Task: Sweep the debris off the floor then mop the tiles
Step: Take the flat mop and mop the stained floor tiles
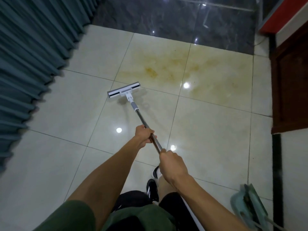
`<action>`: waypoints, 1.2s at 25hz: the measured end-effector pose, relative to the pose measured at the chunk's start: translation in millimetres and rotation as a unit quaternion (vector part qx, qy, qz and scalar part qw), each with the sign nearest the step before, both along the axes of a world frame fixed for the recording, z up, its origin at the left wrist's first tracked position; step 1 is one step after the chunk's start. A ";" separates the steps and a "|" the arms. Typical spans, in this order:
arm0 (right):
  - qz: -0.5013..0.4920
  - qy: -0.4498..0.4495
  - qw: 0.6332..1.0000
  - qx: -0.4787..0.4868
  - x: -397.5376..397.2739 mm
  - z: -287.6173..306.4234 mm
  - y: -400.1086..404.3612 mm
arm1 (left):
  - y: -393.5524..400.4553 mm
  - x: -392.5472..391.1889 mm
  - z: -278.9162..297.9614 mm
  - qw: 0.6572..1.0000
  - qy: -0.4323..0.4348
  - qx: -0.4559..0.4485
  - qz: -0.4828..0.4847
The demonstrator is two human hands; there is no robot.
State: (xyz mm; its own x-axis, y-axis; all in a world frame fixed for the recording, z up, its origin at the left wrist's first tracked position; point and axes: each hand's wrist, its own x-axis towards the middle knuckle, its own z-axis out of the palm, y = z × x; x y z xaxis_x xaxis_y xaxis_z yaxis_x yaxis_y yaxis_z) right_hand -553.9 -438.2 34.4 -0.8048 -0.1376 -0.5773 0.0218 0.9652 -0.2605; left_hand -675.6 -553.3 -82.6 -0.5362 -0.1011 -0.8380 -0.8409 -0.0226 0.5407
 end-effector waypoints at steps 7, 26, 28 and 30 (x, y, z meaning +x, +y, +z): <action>0.038 -0.013 0.999 0.002 -126.3 -6.9 -3.7 | -14.3 -113.8 -6.6 1.000 -0.007 -0.012 0.022; -0.026 -0.055 0.998 0.021 -435.7 -58.9 -181.7 | -175.8 -421.1 -93.3 0.994 -0.075 0.023 0.070; -0.054 -0.060 0.997 0.007 -452.4 -69.4 -204.1 | -198.7 -442.0 -102.1 0.996 -0.068 0.001 0.055; -0.107 -0.067 0.992 -0.025 -455.5 -77.8 -214.2 | -212.2 -445.3 -108.1 0.997 -0.071 -0.012 0.038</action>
